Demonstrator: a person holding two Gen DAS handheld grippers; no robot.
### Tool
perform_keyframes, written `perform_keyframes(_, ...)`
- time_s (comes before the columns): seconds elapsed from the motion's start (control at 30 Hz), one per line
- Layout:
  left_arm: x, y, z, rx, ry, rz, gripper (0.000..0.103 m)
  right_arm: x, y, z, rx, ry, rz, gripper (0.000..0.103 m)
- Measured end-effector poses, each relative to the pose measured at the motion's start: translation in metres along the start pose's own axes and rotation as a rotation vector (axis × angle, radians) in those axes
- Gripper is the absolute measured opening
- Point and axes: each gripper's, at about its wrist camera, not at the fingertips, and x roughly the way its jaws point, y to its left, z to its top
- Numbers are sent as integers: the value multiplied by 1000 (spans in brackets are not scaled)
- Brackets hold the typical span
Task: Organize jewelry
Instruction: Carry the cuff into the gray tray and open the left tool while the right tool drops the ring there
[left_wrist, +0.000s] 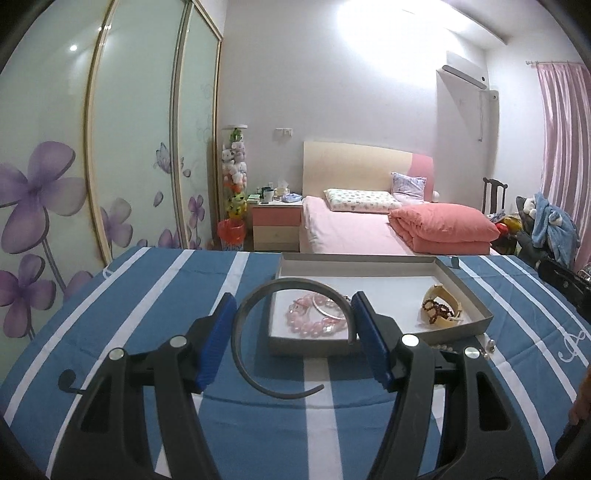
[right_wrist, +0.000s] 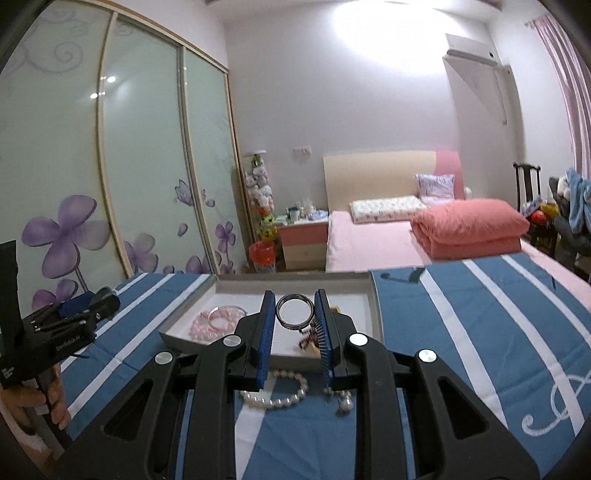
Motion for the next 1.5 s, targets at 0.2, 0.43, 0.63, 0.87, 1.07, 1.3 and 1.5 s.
perform_keyframes(0.2,11,-11,3,16,-13,-1,63,10,5,7,-5,-53,-16,23)
perform_keyframes(0.43,26,-25,11,51,-39,-2,63,31,4,14,12,-65,-37,23)
perform_keyframes(0.63,45,-35,17,67,-49,-7,63,43,11,17,-10,-71,-37,23)
perform_keyframes(0.87,80,-40,24,60,-36,-15,63,67,8,14,-27,-49,-39,23)
perform_keyframes(1.07,106,-43,23,50,-18,-30,63,93,0,2,-5,24,-42,23)
perform_keyframes(1.3,133,-48,19,53,18,-43,63,114,-5,-6,19,99,-46,23)
perform_keyframes(1.5,151,-47,18,41,45,-57,63,127,-4,-11,24,150,-49,23)
